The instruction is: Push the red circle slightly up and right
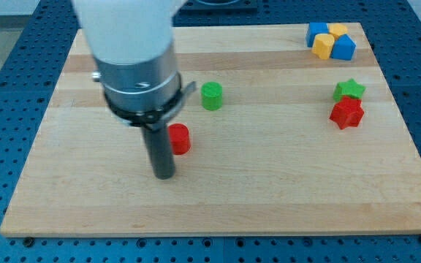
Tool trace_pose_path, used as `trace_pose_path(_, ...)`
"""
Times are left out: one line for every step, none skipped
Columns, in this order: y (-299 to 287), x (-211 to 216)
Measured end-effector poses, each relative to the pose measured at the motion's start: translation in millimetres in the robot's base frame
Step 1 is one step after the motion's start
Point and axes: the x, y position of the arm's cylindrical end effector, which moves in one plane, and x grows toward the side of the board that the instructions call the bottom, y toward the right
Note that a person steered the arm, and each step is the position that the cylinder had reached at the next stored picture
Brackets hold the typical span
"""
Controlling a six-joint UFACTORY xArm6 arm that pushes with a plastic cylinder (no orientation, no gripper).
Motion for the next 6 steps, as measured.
trace_pose_path(-18.1,-14.5)
trace_pose_path(-18.2,-34.7)
trace_pose_path(-7.5,-41.6)
trace_pose_path(19.4,-41.6)
trace_pose_path(51.3,-41.6)
trace_pose_path(80.1,-44.1)
